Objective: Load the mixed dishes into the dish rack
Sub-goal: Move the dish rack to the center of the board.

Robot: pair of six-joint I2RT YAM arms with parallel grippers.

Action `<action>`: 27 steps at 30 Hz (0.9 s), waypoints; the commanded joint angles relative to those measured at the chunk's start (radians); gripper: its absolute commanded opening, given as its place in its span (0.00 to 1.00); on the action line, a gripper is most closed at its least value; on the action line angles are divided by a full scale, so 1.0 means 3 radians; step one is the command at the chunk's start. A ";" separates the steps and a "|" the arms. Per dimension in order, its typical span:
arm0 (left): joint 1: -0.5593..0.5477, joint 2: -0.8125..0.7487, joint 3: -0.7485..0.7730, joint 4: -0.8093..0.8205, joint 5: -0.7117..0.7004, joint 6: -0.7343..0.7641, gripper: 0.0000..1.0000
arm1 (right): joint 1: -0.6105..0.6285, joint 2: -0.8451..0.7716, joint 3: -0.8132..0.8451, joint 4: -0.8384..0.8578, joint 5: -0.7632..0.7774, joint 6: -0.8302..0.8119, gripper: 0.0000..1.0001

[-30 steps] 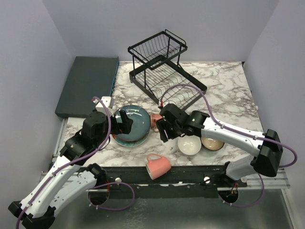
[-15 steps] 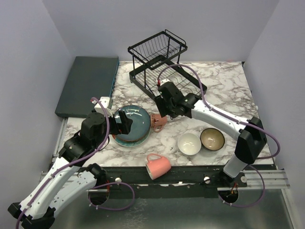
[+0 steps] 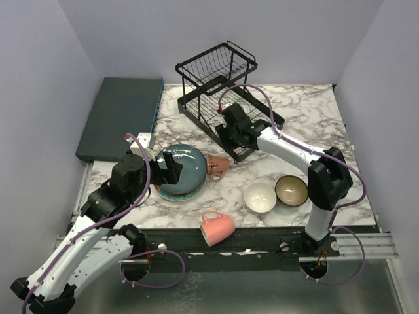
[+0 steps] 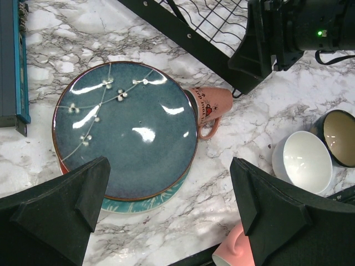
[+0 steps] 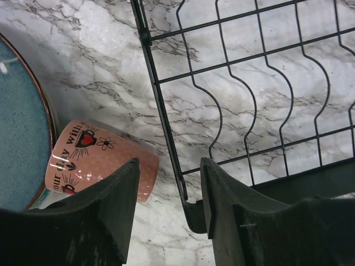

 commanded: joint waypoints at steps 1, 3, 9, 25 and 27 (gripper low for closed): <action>0.0013 -0.0019 -0.0029 0.0042 0.0054 0.0042 0.99 | -0.0032 0.0110 0.0059 0.0132 -0.0202 -0.0044 0.53; 0.0012 -0.0018 -0.0027 0.0043 0.0054 0.0042 0.99 | -0.0040 0.0134 0.0043 0.0152 -0.0223 -0.0044 0.52; 0.0012 -0.0013 -0.0028 0.0040 0.0054 0.0042 0.99 | -0.0060 0.0209 -0.0018 0.0189 -0.0205 -0.0046 0.41; 0.0013 0.0003 -0.0025 0.0040 0.0043 0.0042 0.99 | -0.0067 0.0153 -0.0274 0.0273 -0.0241 -0.0038 0.00; 0.0013 0.0010 -0.0027 0.0040 0.0043 0.0042 0.99 | -0.0065 0.0114 -0.0345 0.0304 -0.0292 -0.0022 0.00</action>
